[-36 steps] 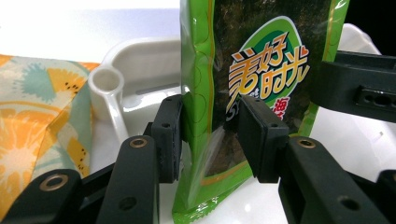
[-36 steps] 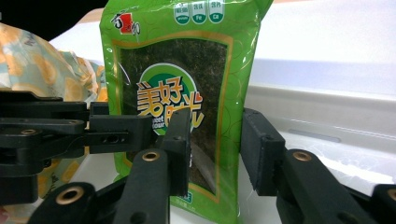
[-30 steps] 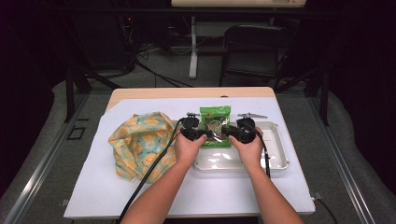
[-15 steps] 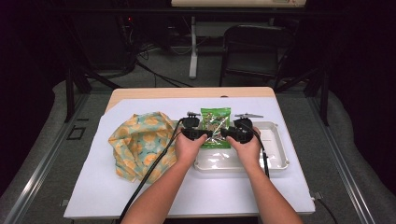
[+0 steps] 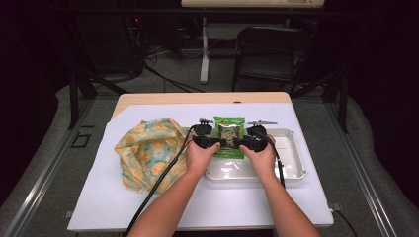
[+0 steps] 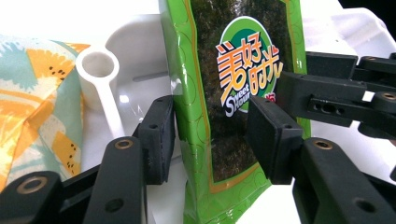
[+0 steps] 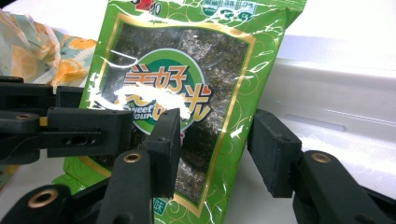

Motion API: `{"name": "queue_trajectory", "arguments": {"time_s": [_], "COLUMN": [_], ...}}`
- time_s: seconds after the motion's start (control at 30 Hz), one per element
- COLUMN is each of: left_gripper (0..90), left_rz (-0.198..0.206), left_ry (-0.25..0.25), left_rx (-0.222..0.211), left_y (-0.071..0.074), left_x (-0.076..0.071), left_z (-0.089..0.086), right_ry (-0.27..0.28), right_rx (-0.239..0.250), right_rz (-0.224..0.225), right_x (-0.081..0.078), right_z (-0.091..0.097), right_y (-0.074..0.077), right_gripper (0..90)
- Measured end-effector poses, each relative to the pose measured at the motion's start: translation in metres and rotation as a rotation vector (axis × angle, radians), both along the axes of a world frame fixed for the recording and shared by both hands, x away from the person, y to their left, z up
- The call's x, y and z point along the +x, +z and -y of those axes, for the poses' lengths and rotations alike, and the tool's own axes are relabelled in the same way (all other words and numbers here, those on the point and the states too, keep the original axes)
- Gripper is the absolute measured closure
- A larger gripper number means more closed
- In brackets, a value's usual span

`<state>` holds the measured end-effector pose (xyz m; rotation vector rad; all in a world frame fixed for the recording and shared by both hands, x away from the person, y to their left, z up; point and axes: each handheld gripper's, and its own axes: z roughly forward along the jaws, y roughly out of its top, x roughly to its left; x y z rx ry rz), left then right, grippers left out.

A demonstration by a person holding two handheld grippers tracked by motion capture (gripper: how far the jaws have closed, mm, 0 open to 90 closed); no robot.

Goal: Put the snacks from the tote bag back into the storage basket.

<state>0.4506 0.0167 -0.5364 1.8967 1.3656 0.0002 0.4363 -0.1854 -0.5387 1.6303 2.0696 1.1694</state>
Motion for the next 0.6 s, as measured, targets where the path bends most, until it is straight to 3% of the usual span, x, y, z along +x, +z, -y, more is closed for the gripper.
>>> {"name": "queue_trajectory", "arguments": {"time_s": [0.27,0.6], "left_gripper": [51.2,54.7], "left_rz": [0.032,0.038], "left_ry": [0.003,0.007], "left_rx": [0.013,0.026], "left_y": [0.0078,0.0077], "left_x": [-0.0013,-0.0016], "left_z": [-0.0041,-0.0043], "right_ry": [0.003,0.001], "right_rx": [-0.013,-0.022], "right_rz": [-0.003,0.0], "right_x": [0.0006,-0.0005], "right_z": [0.0003,-0.001], "right_y": [-0.0019,-0.0008], "right_gripper": [54.1,53.4]}}
